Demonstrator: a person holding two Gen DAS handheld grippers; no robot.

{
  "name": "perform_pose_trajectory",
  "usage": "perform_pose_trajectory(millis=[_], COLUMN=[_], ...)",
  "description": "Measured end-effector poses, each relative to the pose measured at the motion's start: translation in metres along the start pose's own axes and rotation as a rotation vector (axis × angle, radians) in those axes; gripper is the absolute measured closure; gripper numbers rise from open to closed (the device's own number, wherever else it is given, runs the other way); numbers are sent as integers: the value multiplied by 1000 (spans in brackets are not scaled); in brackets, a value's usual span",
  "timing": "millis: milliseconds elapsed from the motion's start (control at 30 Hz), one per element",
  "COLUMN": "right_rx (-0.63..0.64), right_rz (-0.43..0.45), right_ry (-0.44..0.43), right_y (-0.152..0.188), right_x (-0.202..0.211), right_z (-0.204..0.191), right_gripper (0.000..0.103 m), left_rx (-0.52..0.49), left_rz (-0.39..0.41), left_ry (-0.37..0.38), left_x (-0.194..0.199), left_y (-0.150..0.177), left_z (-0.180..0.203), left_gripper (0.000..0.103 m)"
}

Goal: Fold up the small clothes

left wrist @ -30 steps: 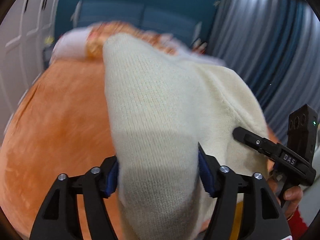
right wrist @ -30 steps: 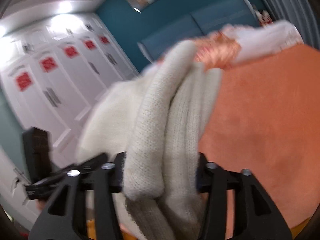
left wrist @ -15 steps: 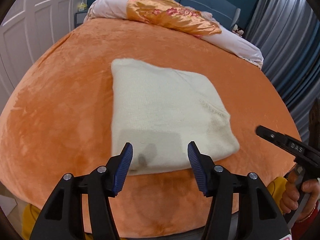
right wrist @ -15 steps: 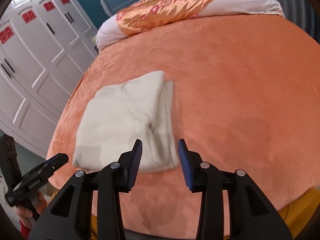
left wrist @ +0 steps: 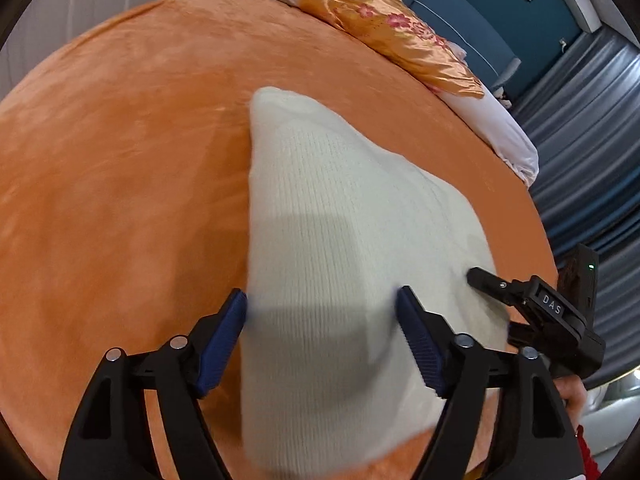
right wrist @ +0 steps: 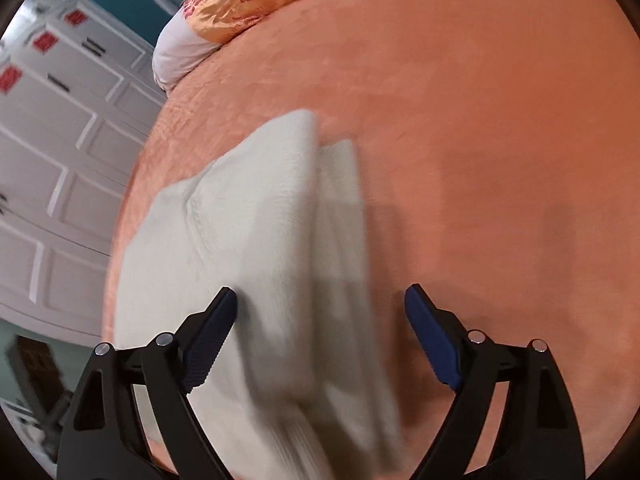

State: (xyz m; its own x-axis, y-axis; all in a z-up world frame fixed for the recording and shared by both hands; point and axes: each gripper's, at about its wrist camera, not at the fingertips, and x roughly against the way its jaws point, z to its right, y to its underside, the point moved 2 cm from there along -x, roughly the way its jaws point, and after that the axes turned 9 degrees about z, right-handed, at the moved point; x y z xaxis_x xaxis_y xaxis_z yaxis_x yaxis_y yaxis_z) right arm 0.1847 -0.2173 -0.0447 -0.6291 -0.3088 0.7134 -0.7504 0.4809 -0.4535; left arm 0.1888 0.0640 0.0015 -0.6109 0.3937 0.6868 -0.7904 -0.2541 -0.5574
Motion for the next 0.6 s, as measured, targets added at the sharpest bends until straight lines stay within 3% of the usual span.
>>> perform_pose_trajectory(millis=[67, 133, 233, 300, 367, 433, 500, 600], right_rx=[-22, 5, 75, 84, 127, 160, 129, 159], right_rz=[-35, -21, 69, 142, 183, 75, 88, 143], right_ry=[-30, -25, -61, -98, -32, 92, 64, 98], right_y=[2, 0, -4, -4, -1, 8, 10, 9], right_x=[-15, -13, 20, 48, 52, 21, 26, 63], right_z=[-4, -15, -32, -33, -26, -6, 0, -15], right_gripper=[31, 61, 72, 73, 72, 70, 69, 69], left_rx=[3, -29, -89, -135, -185, -262, -281, -305], left_rz=[-2, 16, 81, 97, 60, 50, 71, 88], left_ry=[29, 30, 48, 64, 39, -19, -57, -115], left_x=[-10, -11, 5, 9, -4, -16, -7, 14], left_y=[-2, -7, -14, -12, -3, 9, 13, 11], left_z=[-1, 5, 21, 30, 36, 41, 46, 53], left_gripper=[26, 34, 43, 45, 45, 41, 42, 43])
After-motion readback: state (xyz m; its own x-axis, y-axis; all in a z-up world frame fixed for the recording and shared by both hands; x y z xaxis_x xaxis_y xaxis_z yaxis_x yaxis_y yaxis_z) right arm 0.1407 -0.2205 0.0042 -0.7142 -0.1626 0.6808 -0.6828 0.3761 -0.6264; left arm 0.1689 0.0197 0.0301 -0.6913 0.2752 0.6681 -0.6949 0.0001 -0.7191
